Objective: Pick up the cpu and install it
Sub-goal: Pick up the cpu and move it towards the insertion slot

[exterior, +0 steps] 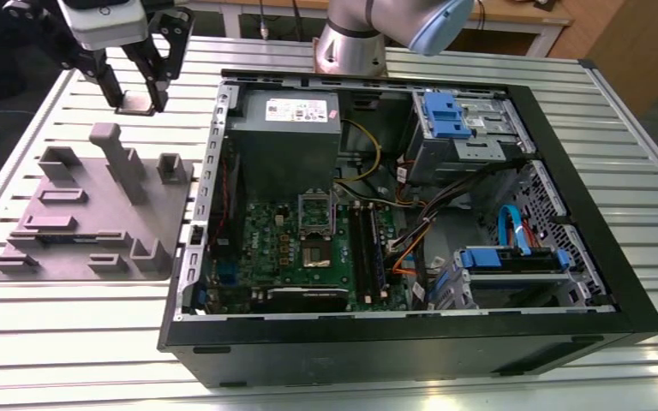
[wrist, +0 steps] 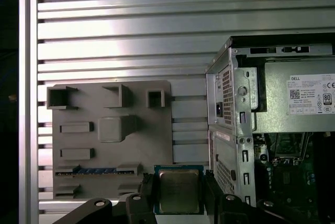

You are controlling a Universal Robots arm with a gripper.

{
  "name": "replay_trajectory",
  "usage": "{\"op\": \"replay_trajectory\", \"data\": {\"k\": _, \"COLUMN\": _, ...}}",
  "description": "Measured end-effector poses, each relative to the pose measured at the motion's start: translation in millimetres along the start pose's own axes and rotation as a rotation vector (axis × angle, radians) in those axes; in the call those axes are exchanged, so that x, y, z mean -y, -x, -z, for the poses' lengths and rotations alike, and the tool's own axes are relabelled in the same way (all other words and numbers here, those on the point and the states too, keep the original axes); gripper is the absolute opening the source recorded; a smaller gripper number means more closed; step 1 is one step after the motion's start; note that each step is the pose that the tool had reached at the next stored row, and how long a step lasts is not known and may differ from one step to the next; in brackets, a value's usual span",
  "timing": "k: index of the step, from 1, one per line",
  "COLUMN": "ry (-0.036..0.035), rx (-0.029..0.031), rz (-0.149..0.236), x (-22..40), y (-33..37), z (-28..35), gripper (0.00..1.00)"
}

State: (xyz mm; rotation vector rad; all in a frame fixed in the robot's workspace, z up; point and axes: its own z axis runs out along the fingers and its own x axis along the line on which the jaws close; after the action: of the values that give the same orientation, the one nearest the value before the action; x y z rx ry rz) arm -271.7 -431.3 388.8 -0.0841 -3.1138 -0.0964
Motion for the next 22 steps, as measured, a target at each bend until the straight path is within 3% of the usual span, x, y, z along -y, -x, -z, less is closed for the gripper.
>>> {"op": "replay_trajectory", "data": {"k": 22, "ry": 0.0000, "rx": 0.0001, "rz": 0.000, "x": -0.4, "y": 8.7, "z": 0.2, "gripper": 0.47}}
